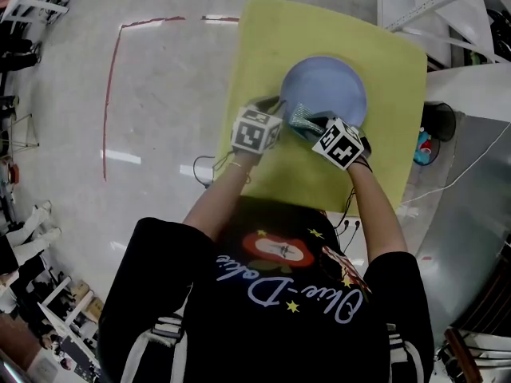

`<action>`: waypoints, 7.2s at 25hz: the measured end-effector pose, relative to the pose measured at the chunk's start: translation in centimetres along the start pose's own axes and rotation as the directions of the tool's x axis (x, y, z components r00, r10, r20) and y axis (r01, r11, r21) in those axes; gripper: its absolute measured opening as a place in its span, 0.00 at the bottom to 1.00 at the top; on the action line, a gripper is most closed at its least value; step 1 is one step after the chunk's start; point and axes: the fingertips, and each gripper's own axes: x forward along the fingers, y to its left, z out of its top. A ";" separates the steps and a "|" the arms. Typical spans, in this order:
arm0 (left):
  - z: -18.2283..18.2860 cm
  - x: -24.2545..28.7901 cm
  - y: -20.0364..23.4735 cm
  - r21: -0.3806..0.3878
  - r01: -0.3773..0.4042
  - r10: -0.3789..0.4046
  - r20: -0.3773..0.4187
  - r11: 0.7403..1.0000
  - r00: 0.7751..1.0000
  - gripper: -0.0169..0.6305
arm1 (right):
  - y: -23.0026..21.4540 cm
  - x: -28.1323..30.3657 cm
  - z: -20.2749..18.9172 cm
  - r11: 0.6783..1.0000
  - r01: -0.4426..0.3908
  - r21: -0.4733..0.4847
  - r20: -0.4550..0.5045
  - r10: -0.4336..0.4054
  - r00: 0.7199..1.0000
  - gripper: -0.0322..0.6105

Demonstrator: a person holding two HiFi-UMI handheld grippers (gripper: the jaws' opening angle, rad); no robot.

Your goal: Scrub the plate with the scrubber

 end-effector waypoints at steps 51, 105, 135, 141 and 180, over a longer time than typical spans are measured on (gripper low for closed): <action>0.2 -0.4 0.0 0.036 -0.028 0.027 0.012 0.999 1.000 0.12 | -5.1 -2.0 -2.2 0.984 0.178 -0.006 -0.037 -0.178 0.983 0.16; 0.0 -0.6 0.3 0.045 -0.025 0.024 0.029 0.999 0.999 0.13 | -4.8 -2.6 -3.9 0.966 0.259 0.013 -0.116 -0.256 0.960 0.16; 1.0 -0.9 0.1 0.034 0.017 -0.020 0.081 0.999 0.997 0.12 | -1.2 -2.7 1.0 0.903 0.227 0.366 0.127 -0.291 0.948 0.16; 3.4 -3.8 -0.2 0.063 0.027 -0.039 0.206 0.998 0.978 0.05 | -1.9 -6.4 2.5 0.840 0.296 0.455 0.273 -0.448 0.851 0.15; 9.6 -19.2 -17.1 0.380 0.053 -0.254 0.504 0.924 0.826 0.03 | 7.7 -27.6 6.2 0.756 0.318 0.572 0.665 -0.654 0.360 0.15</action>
